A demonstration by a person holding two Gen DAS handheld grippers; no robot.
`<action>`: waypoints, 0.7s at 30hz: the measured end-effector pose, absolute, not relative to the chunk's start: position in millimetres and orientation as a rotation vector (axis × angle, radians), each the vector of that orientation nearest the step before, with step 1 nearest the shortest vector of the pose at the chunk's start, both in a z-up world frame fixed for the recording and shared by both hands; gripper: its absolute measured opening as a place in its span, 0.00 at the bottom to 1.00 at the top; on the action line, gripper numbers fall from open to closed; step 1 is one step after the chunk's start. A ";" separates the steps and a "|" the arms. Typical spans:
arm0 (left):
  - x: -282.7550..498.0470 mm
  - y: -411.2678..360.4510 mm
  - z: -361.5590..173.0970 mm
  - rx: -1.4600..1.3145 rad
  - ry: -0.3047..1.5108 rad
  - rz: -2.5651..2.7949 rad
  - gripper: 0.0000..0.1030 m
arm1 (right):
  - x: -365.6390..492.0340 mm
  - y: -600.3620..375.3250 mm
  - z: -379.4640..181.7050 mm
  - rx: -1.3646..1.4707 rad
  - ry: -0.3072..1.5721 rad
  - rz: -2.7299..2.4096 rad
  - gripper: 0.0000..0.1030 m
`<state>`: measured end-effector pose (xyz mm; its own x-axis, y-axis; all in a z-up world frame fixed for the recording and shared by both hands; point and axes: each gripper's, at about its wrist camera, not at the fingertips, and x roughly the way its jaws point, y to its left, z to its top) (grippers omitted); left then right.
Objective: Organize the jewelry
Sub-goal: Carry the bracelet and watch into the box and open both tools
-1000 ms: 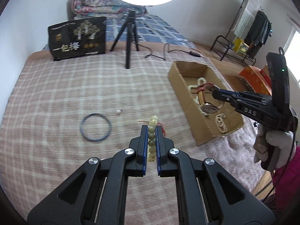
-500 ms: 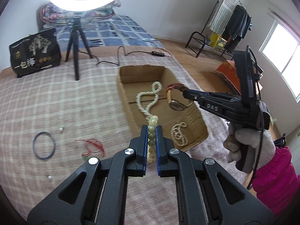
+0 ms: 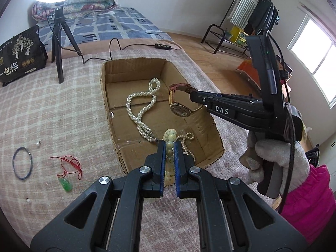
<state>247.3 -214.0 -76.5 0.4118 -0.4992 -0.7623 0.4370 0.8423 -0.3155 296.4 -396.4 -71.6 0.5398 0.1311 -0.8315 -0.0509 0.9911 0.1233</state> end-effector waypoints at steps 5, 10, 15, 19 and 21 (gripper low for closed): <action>250.3 -217.5 -84.8 -0.060 0.997 -0.580 0.05 | 296.3 -393.6 -72.4 0.081 0.995 0.114 0.05; 251.5 -218.0 -87.3 -0.050 1.005 -0.581 0.05 | 295.9 -391.6 -69.1 0.076 0.979 0.109 0.14; 252.2 -217.2 -88.8 -0.038 1.016 -0.568 0.06 | 295.6 -387.6 -66.7 0.063 0.967 0.102 0.32; 250.9 -213.0 -90.2 -0.036 1.015 -0.560 0.31 | 294.3 -386.8 -60.6 0.055 0.945 0.091 0.51; 249.5 -210.8 -90.3 -0.030 1.010 -0.554 0.32 | 293.6 -387.0 -58.1 0.052 0.934 0.083 0.58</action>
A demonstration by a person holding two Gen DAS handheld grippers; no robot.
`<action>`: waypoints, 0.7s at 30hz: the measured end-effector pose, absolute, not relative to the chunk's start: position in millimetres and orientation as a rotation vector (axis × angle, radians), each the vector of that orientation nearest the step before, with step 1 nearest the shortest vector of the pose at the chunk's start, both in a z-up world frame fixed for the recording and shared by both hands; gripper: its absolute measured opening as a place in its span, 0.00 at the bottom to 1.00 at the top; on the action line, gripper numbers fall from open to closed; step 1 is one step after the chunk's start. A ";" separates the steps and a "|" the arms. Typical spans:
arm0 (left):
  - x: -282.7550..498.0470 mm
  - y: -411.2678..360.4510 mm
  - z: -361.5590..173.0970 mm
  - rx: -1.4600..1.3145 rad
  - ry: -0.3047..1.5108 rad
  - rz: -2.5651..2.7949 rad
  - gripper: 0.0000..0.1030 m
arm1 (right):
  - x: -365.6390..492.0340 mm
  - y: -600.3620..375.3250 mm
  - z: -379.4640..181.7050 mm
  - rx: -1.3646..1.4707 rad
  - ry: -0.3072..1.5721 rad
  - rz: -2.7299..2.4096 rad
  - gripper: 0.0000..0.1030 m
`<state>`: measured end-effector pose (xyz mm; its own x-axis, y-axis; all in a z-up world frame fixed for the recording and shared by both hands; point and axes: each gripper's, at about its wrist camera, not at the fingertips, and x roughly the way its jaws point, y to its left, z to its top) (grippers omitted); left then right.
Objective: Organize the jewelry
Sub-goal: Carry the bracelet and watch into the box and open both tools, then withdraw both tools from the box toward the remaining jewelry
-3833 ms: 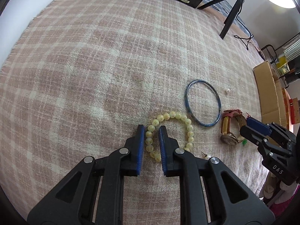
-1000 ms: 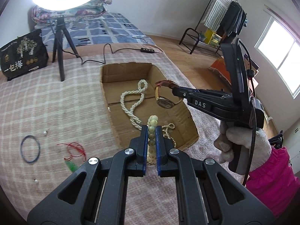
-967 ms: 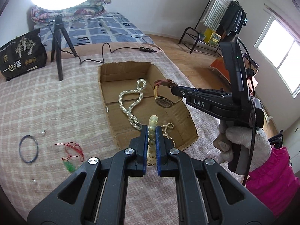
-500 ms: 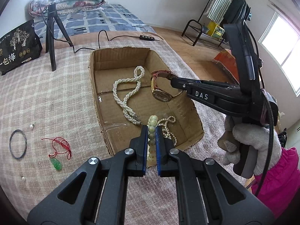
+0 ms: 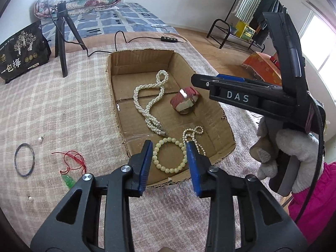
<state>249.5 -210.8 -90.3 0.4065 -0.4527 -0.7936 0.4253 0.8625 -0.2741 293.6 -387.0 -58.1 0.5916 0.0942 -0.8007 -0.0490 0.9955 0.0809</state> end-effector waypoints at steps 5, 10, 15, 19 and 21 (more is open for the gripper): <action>247.1 -204.9 -88.5 -0.032 1.007 -0.544 0.32 | 292.1 -385.9 -55.5 0.058 0.930 0.079 0.58; 241.9 -194.2 -80.3 -0.024 0.984 -0.533 0.32 | 287.0 -382.2 -49.8 0.066 0.918 0.078 0.58; 238.3 -175.2 -70.6 -0.024 0.962 -0.513 0.32 | 280.5 -376.3 -40.6 0.073 0.898 0.090 0.58; 236.9 -153.9 -63.9 -0.022 0.946 -0.487 0.32 | 273.4 -366.3 -31.6 0.080 0.885 0.114 0.58; 236.0 -140.0 -60.4 -0.025 0.937 -0.472 0.32 | 269.4 -359.8 -28.1 0.076 0.879 0.126 0.58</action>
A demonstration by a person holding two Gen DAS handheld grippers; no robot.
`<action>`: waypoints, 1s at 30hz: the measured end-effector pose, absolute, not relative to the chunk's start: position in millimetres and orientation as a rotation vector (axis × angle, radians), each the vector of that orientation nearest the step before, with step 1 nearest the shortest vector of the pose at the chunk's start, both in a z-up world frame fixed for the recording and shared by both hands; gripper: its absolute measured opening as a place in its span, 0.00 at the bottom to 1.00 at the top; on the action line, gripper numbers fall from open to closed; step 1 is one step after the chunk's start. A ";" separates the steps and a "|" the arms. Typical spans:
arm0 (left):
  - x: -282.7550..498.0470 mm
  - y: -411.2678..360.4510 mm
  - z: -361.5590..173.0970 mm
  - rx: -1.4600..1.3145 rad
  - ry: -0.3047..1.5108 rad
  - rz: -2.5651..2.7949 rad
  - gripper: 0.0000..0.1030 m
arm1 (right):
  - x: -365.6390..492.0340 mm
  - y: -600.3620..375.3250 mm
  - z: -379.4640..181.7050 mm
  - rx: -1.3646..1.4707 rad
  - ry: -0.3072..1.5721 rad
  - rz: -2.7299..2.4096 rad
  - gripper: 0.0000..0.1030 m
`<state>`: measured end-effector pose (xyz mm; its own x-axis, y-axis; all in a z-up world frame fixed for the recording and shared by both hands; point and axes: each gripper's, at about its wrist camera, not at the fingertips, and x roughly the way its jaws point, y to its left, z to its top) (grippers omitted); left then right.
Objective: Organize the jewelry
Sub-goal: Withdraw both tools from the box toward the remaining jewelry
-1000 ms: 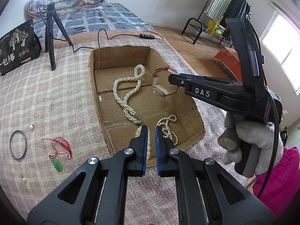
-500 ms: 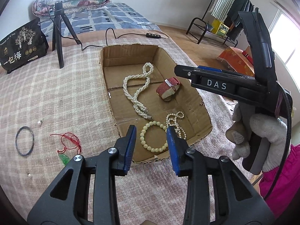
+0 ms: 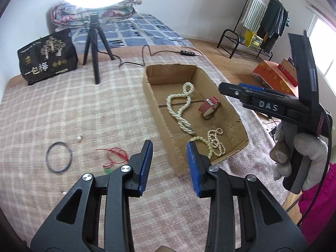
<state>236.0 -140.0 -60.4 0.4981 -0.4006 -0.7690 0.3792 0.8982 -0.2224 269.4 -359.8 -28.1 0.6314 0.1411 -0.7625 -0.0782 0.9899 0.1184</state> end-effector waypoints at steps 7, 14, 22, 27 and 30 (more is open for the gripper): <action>235.4 -84.7 -50.2 -0.043 0.910 -0.396 0.32 | 251.9 -327.5 -13.1 0.050 0.848 0.188 0.59; 231.2 -27.7 -49.5 -0.071 0.906 -0.297 0.32 | 237.0 -279.7 -7.9 -0.025 0.829 0.286 0.68; 222.8 20.5 -67.1 -0.115 0.951 -0.233 0.32 | 221.0 -221.4 -17.8 -0.105 0.844 0.422 0.68; 219.6 41.8 -79.4 -0.172 0.965 -0.226 0.32 | 211.8 -191.2 -37.8 -0.163 0.878 0.472 0.68; 217.3 48.1 -88.0 -0.181 0.975 -0.228 0.32 | 207.5 -178.6 -51.7 -0.191 0.904 0.494 0.68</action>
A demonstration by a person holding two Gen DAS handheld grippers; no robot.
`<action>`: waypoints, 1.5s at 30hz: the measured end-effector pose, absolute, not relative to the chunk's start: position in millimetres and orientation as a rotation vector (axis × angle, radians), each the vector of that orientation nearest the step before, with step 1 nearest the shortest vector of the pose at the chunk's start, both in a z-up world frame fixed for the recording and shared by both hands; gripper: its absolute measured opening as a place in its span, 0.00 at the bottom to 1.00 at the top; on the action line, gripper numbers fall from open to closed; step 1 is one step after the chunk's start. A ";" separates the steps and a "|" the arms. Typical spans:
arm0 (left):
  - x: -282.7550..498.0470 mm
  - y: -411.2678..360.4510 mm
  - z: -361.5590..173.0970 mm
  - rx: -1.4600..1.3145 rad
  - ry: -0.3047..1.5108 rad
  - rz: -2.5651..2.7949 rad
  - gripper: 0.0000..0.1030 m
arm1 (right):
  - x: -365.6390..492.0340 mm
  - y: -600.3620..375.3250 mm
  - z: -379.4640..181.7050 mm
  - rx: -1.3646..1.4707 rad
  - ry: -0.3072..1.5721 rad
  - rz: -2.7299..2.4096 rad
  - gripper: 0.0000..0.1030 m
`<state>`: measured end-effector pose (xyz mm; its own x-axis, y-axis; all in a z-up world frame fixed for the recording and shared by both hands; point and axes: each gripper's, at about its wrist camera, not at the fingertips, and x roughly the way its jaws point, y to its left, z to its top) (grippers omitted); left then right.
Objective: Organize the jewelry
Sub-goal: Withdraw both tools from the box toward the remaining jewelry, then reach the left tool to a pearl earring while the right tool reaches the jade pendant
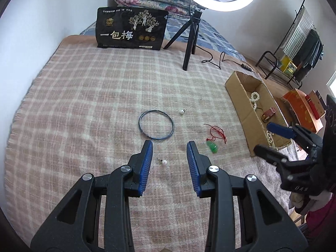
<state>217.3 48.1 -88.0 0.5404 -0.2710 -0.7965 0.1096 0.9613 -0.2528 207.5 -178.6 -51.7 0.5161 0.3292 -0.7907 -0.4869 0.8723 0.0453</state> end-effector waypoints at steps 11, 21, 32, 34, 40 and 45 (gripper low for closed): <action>215.4 35.2 -134.5 -0.168 1.098 -0.273 0.32 | 209.5 -154.8 -97.2 -0.242 1.005 0.543 0.50; 227.0 30.9 -160.7 -0.198 1.158 -0.282 0.24 | 226.6 -150.8 -124.2 -0.240 1.065 0.536 0.33; 242.3 29.5 -177.5 -0.211 1.193 -0.246 0.24 | 238.2 -149.9 -139.2 -0.237 1.093 0.536 0.32; 244.4 28.9 -178.7 -0.200 1.193 -0.237 0.24 | 239.8 -149.6 -140.3 -0.237 1.095 0.536 0.31; 248.1 27.6 -182.3 -0.177 1.193 -0.215 0.14 | 242.9 -149.3 -141.6 -0.225 1.100 0.539 0.29; 246.0 27.7 -182.8 -0.146 1.178 -0.211 0.09 | 245.7 -149.1 -144.0 -0.214 1.105 0.544 0.28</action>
